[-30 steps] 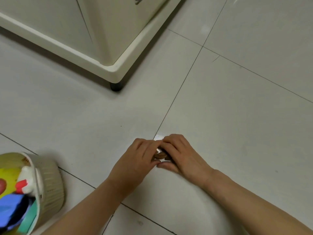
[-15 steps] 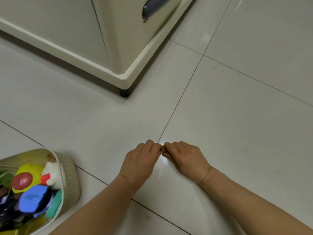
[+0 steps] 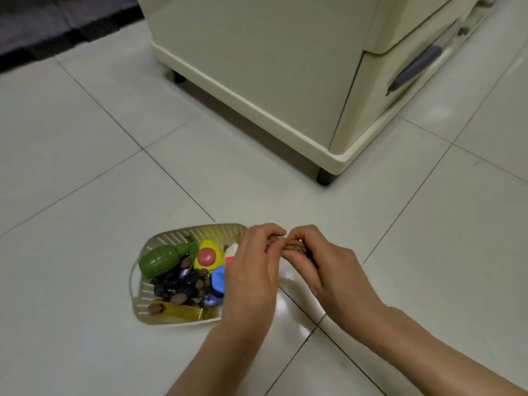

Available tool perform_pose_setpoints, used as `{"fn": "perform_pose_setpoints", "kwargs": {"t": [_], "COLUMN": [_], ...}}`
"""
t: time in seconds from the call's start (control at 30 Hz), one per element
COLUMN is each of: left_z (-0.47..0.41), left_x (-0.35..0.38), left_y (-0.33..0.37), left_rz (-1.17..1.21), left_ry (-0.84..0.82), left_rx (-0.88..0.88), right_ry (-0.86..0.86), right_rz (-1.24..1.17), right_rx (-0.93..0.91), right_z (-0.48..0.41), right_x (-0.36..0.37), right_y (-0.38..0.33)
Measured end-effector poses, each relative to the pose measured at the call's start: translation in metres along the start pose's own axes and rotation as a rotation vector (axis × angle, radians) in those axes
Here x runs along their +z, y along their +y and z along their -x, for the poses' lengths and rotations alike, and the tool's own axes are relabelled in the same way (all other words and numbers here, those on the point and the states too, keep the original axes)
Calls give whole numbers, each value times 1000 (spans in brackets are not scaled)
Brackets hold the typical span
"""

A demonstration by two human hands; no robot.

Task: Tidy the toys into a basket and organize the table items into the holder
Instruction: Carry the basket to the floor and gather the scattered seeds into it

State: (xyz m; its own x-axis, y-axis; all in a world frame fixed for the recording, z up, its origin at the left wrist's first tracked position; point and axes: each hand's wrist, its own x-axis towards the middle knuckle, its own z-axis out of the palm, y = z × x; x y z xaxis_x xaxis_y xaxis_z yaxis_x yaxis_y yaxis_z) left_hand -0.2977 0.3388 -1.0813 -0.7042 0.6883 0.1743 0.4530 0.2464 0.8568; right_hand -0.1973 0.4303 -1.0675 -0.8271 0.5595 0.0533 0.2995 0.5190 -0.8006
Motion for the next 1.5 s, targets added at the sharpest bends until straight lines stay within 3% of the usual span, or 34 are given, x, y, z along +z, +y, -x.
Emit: {"fn": "perform_pose_setpoints", "kwargs": {"t": [0.27,0.53,0.7,0.77,0.83,0.93,1.0,1.13,1.23,1.4,1.5], "left_z": [-14,3,8,11,16,21,19,11,9,5,-1], "left_x": [-107,-112,-116,-119,-122,-122,-118,-114,-112,-109,-110], "left_y": [-39,-63,-64,-73,-85,-96,-99,-107,-106,-107,-106], "left_rz": [-99,-27,-45,-131,-257,-381,-382,-332,-386,-481,-450], "left_ry": [338,282,283,293,248,183,192,236,204,267,193], "left_rx": [-105,-150,-172,-206,-251,-304,-341,-459,-497,-470,-570], "right_ry": [-48,-171,-125,-45,36,-100,-202,-323,-326,-286,-272], "right_rz": [-20,-172,-201,-128,91,299,280,236,144,198,176], "right_rx": [-178,-83,-62,-79,-121,26,185,296,463,465,541], "right_z": [-60,-66,-62,-55,-46,-32,-30,-34,-38,-44,-53], "right_x": [48,67,63,61,60,66,71,77,81,90,96], "right_y": [-60,-71,-64,-54,-39,-25,-18,-17,-18,-20,-22]}}
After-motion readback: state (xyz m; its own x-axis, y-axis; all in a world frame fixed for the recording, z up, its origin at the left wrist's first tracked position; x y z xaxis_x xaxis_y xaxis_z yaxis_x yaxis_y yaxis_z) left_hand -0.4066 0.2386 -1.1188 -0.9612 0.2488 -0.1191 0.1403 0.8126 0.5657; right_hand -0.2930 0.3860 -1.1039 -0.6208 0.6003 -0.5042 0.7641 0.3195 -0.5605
